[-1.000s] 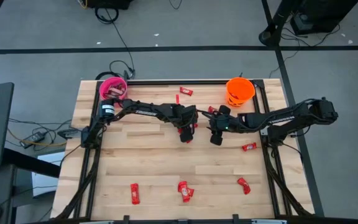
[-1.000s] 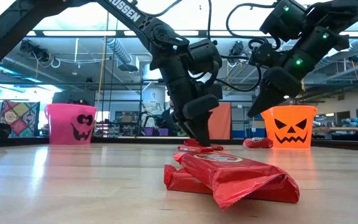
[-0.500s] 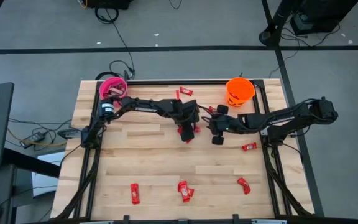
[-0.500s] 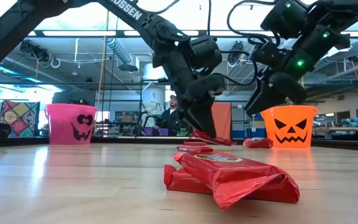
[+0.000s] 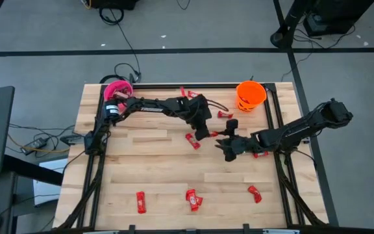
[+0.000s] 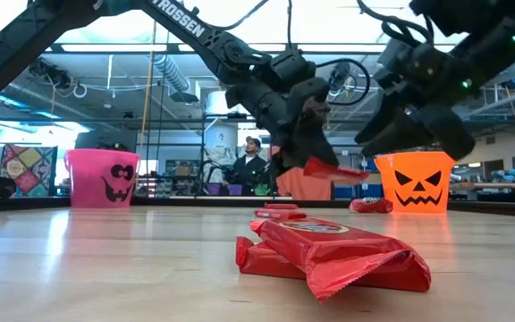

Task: Sort candy by brand, put in halloween buckets
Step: Put the red chocolate bar into the orange bucket

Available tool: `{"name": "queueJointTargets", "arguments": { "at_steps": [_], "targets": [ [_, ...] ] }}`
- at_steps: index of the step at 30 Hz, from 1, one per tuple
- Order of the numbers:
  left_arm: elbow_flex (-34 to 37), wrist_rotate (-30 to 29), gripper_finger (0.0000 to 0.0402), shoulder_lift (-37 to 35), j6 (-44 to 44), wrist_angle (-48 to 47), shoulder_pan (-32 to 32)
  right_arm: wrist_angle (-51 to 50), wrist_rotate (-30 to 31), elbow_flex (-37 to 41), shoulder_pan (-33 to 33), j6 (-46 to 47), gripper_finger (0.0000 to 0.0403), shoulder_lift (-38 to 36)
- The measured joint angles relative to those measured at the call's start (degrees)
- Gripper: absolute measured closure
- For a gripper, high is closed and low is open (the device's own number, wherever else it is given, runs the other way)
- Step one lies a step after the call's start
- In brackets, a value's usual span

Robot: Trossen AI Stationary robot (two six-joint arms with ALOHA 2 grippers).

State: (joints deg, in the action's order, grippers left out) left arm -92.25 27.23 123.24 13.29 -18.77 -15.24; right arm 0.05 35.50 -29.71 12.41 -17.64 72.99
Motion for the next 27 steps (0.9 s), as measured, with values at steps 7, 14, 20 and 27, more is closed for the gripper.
{"name": "queueJointTargets", "arguments": {
  "at_steps": [7,14,20,27],
  "targets": [
    [0.0,6.9,0.0278,0.0,4.7,7.3,-0.5,0.4,5.3,1.2,1.9,-2.1,0.0226,0.0],
    [0.0,11.8,0.0278,0.0,8.3,13.1,-0.4,1.0,8.6,1.2,1.8,-2.2,0.0231,0.0],
    [0.0,11.9,0.0278,0.0,8.4,13.2,-0.5,1.5,10.8,1.1,1.8,-2.1,0.0292,0.0],
    [0.0,8.0,0.0266,-0.1,7.5,13.5,-0.8,0.4,6.6,1.1,1.7,-0.2,0.0362,0.0]
  ]
}}
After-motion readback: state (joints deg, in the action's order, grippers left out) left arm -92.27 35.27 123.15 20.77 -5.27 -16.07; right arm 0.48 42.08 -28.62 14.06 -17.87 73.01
